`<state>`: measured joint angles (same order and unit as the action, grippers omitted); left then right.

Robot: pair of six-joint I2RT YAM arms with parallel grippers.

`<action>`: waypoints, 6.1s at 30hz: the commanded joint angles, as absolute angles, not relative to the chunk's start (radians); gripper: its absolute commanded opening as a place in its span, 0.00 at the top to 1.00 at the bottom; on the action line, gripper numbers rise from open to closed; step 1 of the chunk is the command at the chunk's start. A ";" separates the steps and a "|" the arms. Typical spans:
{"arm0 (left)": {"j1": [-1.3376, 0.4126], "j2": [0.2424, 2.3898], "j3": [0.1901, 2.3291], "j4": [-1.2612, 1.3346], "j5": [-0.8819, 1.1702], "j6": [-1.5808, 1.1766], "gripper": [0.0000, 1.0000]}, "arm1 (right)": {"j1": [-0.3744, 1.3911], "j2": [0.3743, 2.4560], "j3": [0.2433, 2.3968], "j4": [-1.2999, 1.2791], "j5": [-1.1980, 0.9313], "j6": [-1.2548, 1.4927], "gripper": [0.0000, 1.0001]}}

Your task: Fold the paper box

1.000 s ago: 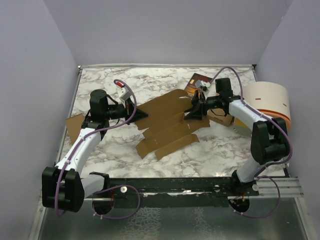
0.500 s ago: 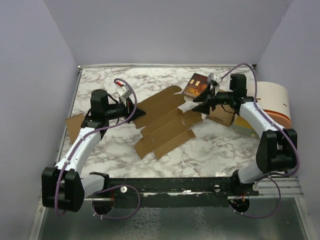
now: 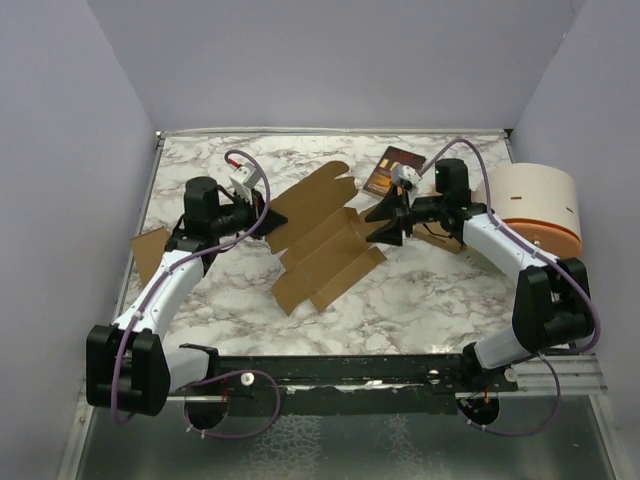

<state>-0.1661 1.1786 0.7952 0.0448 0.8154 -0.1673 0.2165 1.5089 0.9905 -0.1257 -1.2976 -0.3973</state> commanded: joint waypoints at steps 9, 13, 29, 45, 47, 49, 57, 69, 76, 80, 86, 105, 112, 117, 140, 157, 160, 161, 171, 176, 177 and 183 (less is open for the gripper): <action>-0.173 1.149 0.823 0.042 0.500 -0.497 1.00 | 0.476 1.553 0.961 0.029 -0.967 -0.301 0.43; -0.186 1.121 0.805 -0.014 0.369 -0.588 1.00 | 0.585 1.581 0.967 0.069 -0.844 -0.247 0.43; -0.275 1.120 0.828 -0.059 0.256 -0.666 1.00 | 0.890 1.672 1.010 0.188 -0.289 -0.030 0.41; -0.298 1.111 0.822 -0.057 0.289 -0.590 1.00 | 0.891 1.652 1.026 0.175 -0.172 -0.070 0.67; -0.298 1.110 0.820 -0.059 0.297 -0.566 1.00 | 0.882 1.652 1.026 0.170 -0.183 -0.069 0.71; -0.298 1.107 0.818 -0.058 0.304 -0.541 1.00 | 0.871 1.653 1.028 0.165 -0.191 -0.066 0.74; -0.299 1.101 0.800 -0.046 0.325 -0.446 1.00 | 0.801 1.651 1.029 0.147 -0.273 -0.023 0.71; -0.298 1.130 0.793 0.009 0.444 -0.437 1.00 | 0.779 1.725 1.040 0.137 -0.370 0.027 0.68; -0.302 1.156 0.795 0.008 0.490 -0.411 1.00 | 0.778 1.752 1.056 0.116 -0.345 0.037 0.69; -0.303 1.162 0.799 -0.003 0.473 -0.356 1.00 | 0.757 1.724 1.054 0.115 -0.381 0.036 0.68; -0.302 1.194 0.845 -0.057 0.406 -0.227 1.00 | 0.635 1.665 1.051 0.075 -0.692 -0.042 0.62; -0.257 1.129 0.897 0.102 0.541 -0.230 1.00 | 0.186 1.479 0.936 0.173 -1.222 -0.025 0.23; -0.249 1.033 0.787 0.315 0.548 -0.404 1.00 | 0.102 1.498 0.892 0.309 -1.266 0.147 0.20; -0.248 0.993 0.736 0.376 0.497 -0.463 1.00 | 0.100 1.541 0.864 0.340 -1.220 0.217 0.25; -0.271 1.183 0.562 0.756 0.581 -0.905 1.00 | 0.342 1.704 0.966 0.231 -0.861 0.240 0.83; -0.386 1.362 0.552 0.927 0.574 -1.100 1.00 | 0.361 1.703 0.981 0.217 -0.855 0.224 0.83; -0.396 1.389 0.552 0.938 0.572 -1.122 1.00 | 0.361 1.690 0.981 0.216 -0.861 0.218 0.83; -0.398 1.396 0.551 0.939 0.570 -1.128 1.00 | 0.362 1.685 0.978 0.218 -0.862 0.216 0.83; -0.399 1.473 0.483 1.106 0.532 -1.300 1.00 | 0.362 1.676 0.897 0.362 -0.891 0.328 0.82; -0.399 1.502 0.446 1.203 0.509 -1.360 1.00 | 0.361 1.683 0.846 0.455 -0.885 0.414 0.81; -0.399 1.502 0.445 1.197 0.506 -1.357 1.00 | 0.361 1.681 0.836 0.470 -0.877 0.432 0.81; -0.399 1.497 0.426 1.176 0.473 -1.337 1.00 | 0.356 1.684 0.772 0.564 -0.823 0.525 0.81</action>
